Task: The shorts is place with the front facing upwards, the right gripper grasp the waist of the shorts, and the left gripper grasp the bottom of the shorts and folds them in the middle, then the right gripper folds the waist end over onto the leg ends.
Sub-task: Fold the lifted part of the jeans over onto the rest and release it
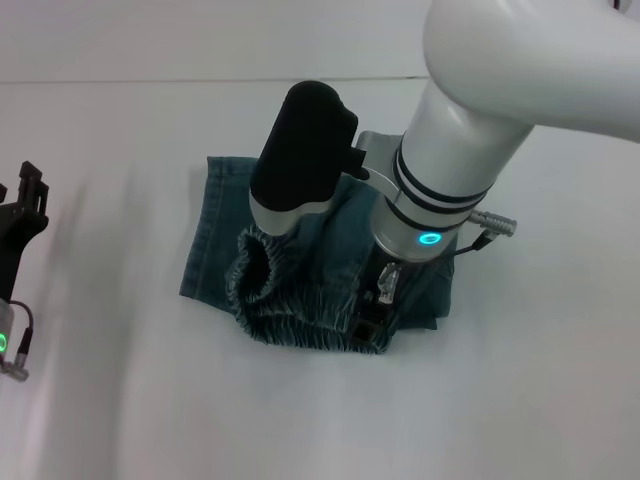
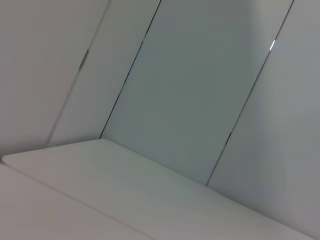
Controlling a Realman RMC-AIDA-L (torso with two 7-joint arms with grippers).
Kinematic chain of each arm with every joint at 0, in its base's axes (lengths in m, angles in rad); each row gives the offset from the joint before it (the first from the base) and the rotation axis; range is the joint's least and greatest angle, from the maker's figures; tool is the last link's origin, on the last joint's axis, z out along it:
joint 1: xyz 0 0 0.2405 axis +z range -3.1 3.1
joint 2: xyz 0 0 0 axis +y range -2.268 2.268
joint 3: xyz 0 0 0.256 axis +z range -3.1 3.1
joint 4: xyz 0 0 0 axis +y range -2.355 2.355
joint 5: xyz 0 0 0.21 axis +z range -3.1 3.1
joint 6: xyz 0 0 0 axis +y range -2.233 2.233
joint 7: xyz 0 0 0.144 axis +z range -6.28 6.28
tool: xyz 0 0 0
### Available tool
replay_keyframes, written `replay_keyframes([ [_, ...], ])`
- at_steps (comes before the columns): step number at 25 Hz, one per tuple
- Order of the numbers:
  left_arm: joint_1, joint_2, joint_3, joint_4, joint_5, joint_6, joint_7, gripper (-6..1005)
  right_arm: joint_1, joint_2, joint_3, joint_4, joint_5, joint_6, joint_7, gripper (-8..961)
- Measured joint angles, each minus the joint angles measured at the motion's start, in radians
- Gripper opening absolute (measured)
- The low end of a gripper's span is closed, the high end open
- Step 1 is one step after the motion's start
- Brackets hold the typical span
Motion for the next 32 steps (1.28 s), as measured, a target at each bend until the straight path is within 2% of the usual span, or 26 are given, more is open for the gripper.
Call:
replay_keyframes([
  [32, 0.003, 0.000, -0.005, 0.004, -0.003, -0.015, 0.003, 509, 0.009, 0.005, -0.052, 0.011, 0.004, 0.009, -0.017, 791],
])
